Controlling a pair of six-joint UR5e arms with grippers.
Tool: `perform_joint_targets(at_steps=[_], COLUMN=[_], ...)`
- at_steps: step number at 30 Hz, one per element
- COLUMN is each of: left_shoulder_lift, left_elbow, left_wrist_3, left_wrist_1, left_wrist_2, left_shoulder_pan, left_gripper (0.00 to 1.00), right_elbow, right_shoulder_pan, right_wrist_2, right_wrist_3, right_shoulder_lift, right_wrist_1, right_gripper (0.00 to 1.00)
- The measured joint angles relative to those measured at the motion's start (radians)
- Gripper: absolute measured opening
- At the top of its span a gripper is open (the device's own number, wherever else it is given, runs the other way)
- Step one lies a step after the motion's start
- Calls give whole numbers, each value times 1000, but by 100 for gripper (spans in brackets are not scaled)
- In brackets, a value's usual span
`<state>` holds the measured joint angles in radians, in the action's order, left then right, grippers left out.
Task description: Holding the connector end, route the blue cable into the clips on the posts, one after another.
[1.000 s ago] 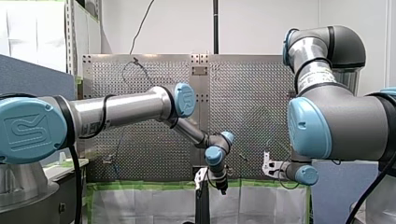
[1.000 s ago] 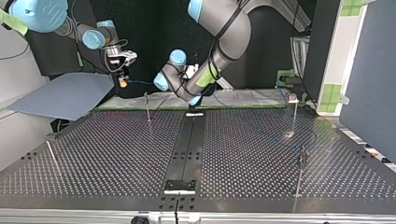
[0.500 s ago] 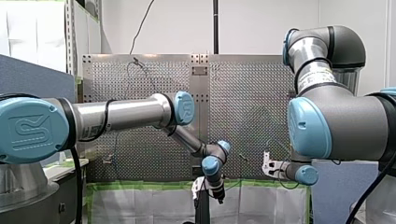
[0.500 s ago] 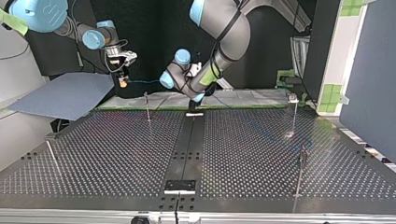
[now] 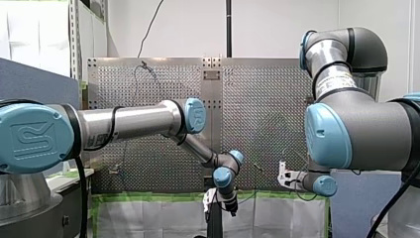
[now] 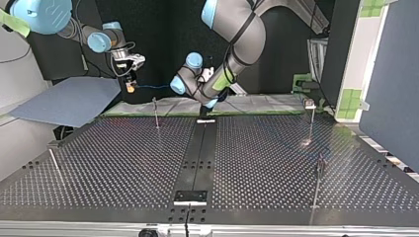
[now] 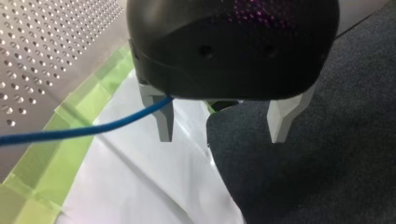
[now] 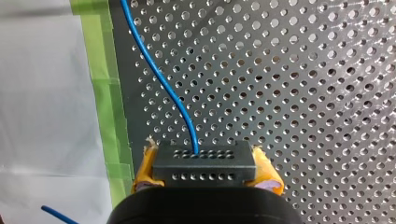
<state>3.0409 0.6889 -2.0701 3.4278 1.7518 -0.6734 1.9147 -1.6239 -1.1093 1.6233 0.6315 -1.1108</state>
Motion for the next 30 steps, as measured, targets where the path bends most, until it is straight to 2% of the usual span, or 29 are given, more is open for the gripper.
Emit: perform_joint_targets(at_steps=[14,22,28,30], left_shoulder_lift=[0,0,0,-1], left_elbow=[0,0,0,0], left_wrist_3=[84,79,71,72], left_wrist_1=[-63,-95,-101,-100], left_wrist_2=[71,82,117,129], left_shoulder_pan=[-12,-15,-16,-17], left_gripper=[99,99,99,95], right_elbow=[-1,-2,-2,-3], right_shoulder_pan=[-3,-3,-3,-3], right_wrist_2=[0,0,0,0], right_wrist_3=[2,2,2,2], right_shoulder_lift=[0,0,0,0], right_wrist_1=[0,0,-1,-1], right_gripper=[0,0,0,0])
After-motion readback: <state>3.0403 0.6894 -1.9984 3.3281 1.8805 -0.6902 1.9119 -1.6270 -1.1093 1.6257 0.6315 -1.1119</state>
